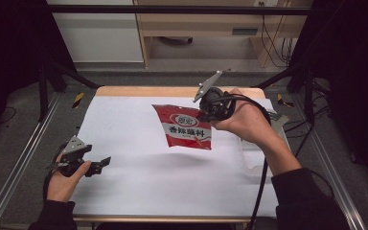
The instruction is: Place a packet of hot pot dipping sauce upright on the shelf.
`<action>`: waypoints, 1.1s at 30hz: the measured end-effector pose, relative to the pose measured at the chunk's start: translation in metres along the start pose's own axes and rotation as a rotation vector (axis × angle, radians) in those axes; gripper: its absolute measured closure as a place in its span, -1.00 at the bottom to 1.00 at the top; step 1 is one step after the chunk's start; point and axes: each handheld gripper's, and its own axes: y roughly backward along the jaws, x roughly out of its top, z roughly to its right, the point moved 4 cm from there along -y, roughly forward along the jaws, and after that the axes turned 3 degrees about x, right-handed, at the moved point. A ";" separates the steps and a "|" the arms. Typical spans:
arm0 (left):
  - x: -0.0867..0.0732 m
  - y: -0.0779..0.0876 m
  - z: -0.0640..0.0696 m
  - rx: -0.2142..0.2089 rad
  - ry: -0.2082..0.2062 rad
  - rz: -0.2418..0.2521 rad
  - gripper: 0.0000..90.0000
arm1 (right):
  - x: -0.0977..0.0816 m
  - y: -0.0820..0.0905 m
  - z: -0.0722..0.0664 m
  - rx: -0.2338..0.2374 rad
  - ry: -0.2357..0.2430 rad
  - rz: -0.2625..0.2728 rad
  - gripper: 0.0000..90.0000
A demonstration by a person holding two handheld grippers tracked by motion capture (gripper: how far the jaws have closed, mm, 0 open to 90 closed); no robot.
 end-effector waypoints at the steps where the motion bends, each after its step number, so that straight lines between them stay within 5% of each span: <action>1: -0.001 -0.001 0.001 -0.002 -0.002 -0.005 -0.81 | -0.001 0.003 0.001 -0.001 -0.003 0.003 1.00; 33: -0.007 -0.001 0.000 0.007 -0.007 -0.008 -0.81 | -0.068 0.089 0.021 -0.095 -0.138 0.059 1.00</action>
